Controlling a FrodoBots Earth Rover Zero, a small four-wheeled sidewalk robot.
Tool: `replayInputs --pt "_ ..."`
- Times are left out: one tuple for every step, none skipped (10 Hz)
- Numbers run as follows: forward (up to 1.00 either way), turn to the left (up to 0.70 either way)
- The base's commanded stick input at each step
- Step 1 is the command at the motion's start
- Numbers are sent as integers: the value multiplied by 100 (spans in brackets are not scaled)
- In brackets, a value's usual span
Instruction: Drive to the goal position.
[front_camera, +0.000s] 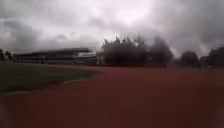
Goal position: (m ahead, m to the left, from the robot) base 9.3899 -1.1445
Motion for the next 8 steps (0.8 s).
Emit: replayInputs --pt "70 0" --pt "70 0" --pt "70 0" --pt "70 0" --pt "70 0" --pt "70 0" --pt "70 0" --pt "70 0"
